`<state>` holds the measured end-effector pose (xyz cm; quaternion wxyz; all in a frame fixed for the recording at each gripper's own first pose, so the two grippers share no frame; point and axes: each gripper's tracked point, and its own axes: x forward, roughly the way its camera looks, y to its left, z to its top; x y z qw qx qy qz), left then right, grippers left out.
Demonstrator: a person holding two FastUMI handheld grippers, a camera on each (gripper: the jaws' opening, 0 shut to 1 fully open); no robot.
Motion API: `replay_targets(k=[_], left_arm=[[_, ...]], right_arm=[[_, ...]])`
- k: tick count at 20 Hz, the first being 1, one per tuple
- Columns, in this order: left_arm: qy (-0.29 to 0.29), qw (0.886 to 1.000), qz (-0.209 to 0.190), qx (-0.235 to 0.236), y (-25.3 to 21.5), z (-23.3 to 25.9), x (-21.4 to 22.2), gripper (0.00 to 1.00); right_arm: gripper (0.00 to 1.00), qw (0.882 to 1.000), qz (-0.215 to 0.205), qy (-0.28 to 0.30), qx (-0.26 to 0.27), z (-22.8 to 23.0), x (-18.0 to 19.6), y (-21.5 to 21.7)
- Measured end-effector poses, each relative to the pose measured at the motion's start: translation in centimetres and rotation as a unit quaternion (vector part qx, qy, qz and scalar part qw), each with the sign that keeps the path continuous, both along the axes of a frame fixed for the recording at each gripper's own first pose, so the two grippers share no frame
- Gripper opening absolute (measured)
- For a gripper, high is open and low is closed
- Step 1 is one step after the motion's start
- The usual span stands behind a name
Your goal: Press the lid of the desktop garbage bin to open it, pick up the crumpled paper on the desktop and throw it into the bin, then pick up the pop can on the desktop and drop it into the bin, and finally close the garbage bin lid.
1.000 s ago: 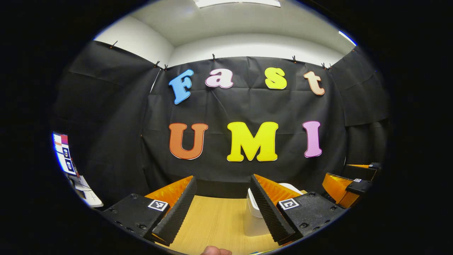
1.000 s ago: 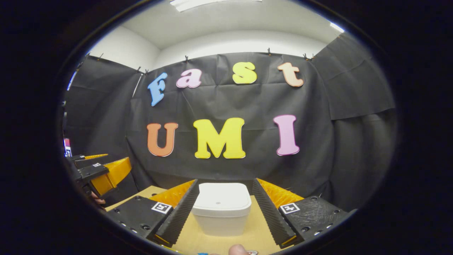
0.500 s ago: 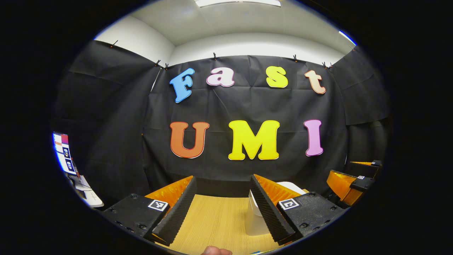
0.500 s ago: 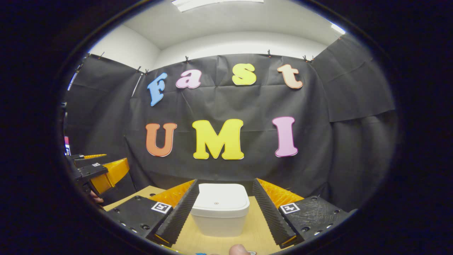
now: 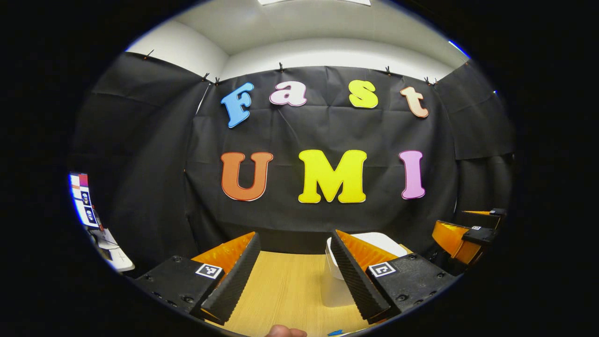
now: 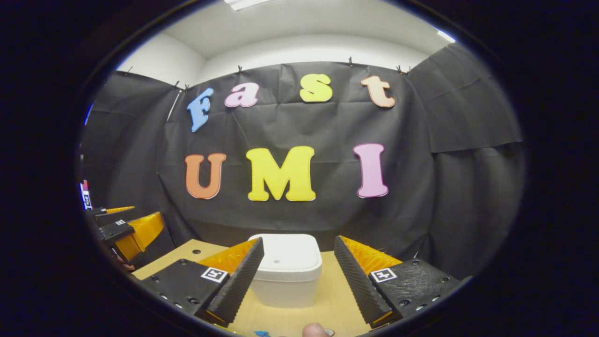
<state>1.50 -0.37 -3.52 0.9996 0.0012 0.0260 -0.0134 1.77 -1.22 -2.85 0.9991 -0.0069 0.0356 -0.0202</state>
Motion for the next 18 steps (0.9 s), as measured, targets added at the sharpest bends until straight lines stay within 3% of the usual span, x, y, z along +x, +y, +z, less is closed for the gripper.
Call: replay_targets(k=[7,18], left_arm=[[0.009,1.000,-0.006,0.007,-1.2,-0.7,0.2,0.98],[0.029,0.999,0.007,0.023,-0.7,-2.3,-0.2,0.98]], right_arm=[[0.94,1.000,0.012,0.027,0.001,-1.5,1.9,-0.3],[0.96,0.994,0.026,0.100,-0.029,-6.9,8.1,0.5]])
